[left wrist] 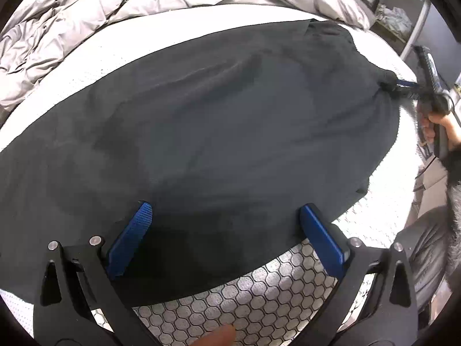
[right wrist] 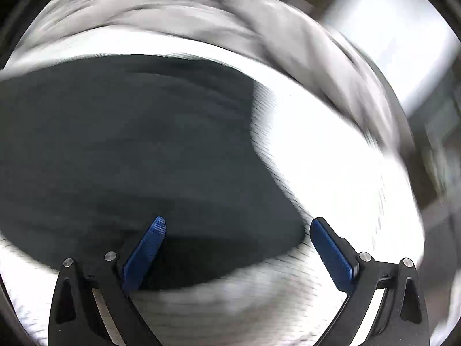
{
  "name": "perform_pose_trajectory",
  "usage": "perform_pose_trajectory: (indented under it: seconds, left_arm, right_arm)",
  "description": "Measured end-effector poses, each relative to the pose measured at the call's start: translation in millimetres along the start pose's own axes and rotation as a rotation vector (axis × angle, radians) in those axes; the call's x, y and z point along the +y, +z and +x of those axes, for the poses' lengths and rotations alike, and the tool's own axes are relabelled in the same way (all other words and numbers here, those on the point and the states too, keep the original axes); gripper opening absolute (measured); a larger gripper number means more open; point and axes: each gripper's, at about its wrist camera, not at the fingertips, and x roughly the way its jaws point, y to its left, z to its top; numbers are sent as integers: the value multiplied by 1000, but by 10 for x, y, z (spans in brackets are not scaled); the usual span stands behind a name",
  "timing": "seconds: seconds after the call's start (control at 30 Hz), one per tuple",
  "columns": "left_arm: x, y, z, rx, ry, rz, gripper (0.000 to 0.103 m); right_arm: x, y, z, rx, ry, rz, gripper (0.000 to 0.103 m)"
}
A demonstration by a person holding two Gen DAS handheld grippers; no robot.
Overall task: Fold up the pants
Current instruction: 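Press the black pants flat with the left gripper while the right gripper holds the waistband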
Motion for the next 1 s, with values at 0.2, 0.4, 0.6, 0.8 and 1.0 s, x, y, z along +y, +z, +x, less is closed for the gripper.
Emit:
perform_pose_trajectory:
  seconds: [0.2, 0.4, 0.6, 0.8, 1.0]
  left_arm:
    - [-38, 245, -270, -95, 5, -40, 102]
    - [-65, 661, 146, -37, -81, -105, 102]
    - [111, 497, 238, 3, 18, -30, 102]
    - [855, 113, -45, -25, 148, -212, 102]
    - [679, 286, -72, -37, 152, -179, 102]
  right_arm:
    - [-449, 62, -218, -80, 89, 251, 100]
    - [556, 252, -529, -153, 299, 60, 100]
    - [1346, 61, -413, -48, 407, -165, 98]
    - [589, -57, -185, -43, 75, -47, 98]
    - [489, -1, -261, -70, 52, -17, 98]
